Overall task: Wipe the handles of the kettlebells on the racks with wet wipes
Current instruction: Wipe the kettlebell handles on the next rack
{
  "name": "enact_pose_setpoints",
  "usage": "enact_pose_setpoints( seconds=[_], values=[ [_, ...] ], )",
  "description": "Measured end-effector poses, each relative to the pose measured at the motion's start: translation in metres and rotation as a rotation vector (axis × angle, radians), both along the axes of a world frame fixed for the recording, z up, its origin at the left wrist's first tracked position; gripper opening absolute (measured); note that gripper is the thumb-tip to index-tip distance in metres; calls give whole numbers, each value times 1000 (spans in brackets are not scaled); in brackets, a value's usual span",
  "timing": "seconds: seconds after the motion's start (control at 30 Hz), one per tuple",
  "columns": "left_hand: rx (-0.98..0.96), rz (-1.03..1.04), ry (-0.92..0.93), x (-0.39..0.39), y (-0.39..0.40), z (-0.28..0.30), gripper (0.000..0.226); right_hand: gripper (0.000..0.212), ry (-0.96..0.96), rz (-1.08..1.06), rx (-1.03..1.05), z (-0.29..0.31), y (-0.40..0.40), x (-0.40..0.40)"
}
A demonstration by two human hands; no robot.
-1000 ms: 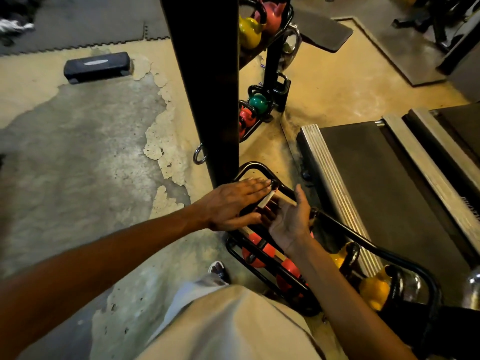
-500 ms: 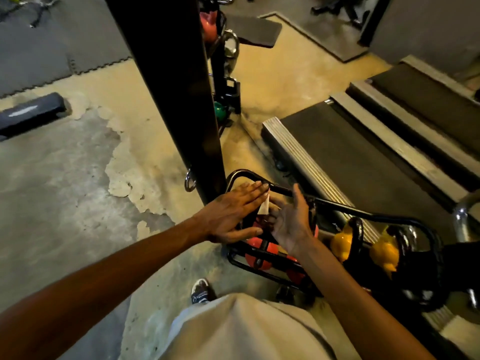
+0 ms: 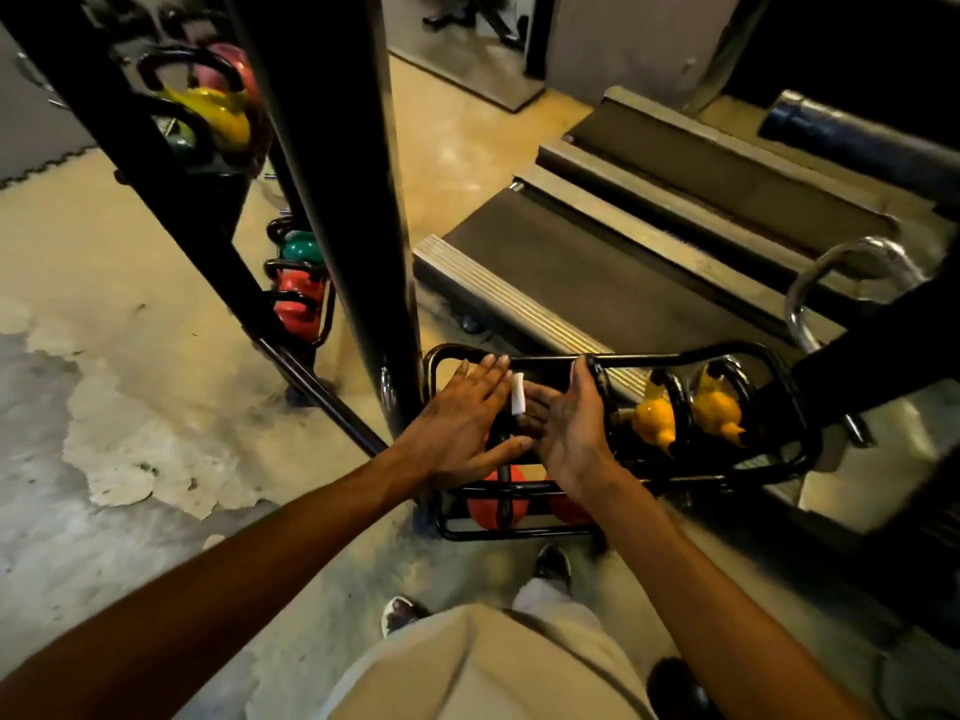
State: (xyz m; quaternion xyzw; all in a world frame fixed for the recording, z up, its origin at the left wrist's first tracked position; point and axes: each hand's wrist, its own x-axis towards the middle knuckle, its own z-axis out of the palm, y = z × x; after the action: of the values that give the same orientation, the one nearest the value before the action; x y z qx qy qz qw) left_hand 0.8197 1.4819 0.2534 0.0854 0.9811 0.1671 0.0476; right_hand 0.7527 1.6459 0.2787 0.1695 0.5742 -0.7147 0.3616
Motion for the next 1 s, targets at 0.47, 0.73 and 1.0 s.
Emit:
enact_pose_setpoints(
  seconds=[0.47,0.73,1.0],
  values=[
    [188,74,-153,-6,-3,20,87,83,29,166,24,3,14,-5],
    [312,150,-138,-5,-4,16,75,60,1021,751,366,-25,45,54],
    [390,178,-181,-7,-7,18,64,77,1633,1001,694,-51,60,35]
  ],
)
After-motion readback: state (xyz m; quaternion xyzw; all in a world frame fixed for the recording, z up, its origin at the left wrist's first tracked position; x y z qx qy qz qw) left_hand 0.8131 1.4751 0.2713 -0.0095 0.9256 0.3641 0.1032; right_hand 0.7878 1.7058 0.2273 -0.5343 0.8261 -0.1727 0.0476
